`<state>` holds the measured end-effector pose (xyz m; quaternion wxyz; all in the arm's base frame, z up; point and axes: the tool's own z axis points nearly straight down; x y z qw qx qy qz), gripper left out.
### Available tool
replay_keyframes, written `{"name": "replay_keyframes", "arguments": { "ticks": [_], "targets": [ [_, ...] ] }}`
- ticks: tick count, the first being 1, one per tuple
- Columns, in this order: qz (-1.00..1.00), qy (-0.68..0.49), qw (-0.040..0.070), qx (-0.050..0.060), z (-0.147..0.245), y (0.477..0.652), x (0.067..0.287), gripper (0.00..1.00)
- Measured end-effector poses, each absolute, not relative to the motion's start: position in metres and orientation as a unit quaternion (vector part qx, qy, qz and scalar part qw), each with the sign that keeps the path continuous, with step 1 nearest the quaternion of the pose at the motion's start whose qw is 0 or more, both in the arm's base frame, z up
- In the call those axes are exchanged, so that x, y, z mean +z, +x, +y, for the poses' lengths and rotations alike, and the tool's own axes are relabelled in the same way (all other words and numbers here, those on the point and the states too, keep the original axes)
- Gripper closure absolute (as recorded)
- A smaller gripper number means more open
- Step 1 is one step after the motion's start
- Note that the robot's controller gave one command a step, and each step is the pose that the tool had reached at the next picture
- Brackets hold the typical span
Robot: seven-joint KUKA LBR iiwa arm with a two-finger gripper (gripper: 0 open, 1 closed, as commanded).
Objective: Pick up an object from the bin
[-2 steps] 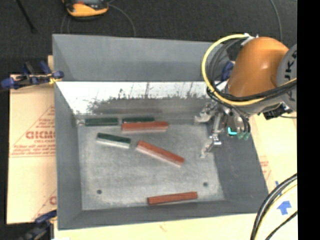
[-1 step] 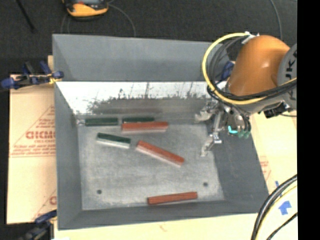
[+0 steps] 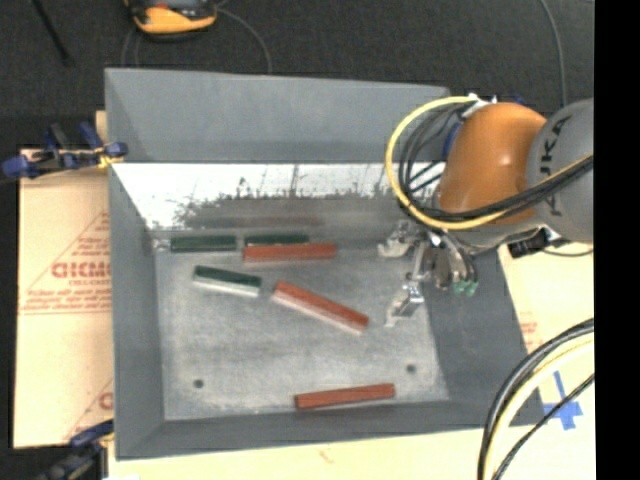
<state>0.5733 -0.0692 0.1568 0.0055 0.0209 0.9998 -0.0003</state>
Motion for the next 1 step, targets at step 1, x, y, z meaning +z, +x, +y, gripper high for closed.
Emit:
{"name": "replay_keyframes", "arguments": {
  "ticks": [1],
  "targets": [
    [1.0, -0.009, 0.002, 0.0, -0.0235, 0.5371, 0.0927, 1.0]
  ]
}}
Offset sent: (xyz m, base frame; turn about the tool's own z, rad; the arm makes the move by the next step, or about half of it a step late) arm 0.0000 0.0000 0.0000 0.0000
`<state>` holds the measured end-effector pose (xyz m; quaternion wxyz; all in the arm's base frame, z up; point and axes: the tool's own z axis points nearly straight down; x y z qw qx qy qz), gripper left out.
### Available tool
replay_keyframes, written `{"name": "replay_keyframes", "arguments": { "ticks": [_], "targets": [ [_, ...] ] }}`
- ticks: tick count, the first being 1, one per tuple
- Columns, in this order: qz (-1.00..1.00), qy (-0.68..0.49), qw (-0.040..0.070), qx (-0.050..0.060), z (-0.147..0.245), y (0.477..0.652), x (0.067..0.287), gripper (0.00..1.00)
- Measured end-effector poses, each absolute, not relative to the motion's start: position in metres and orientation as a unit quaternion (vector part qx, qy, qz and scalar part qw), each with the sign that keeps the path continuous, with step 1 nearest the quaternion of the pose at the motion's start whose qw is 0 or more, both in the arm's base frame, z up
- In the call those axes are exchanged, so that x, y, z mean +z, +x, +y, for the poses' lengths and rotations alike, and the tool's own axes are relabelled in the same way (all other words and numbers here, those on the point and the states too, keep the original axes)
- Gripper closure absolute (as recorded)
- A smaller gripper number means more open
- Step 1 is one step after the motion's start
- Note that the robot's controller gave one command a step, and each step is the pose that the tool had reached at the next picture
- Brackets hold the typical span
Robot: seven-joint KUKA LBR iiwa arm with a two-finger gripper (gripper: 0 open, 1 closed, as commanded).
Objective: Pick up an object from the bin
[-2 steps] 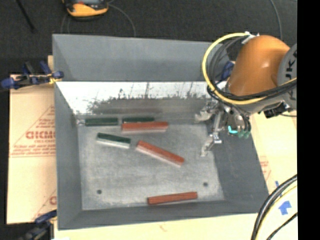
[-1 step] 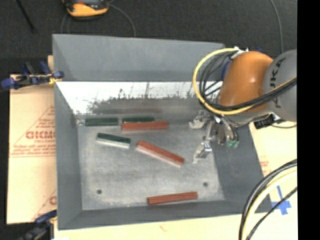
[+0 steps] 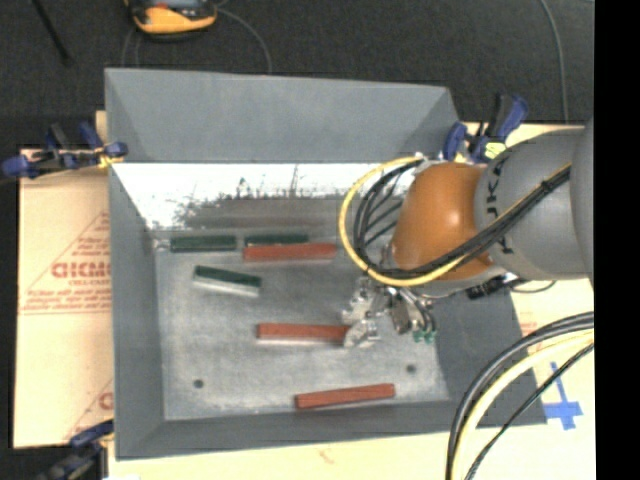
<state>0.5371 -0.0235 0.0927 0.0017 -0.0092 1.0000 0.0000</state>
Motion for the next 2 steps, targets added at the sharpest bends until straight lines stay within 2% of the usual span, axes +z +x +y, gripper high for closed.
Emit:
{"name": "replay_keyframes", "arguments": {
  "ticks": [1, 2],
  "targets": [
    [1.0, -0.01, 0.002, 0.0, -0.024, 0.537, 0.093, 1.0],
    [1.0, -0.011, 0.002, 0.0, -0.025, 0.548, 0.261, 1.0]
  ]
}}
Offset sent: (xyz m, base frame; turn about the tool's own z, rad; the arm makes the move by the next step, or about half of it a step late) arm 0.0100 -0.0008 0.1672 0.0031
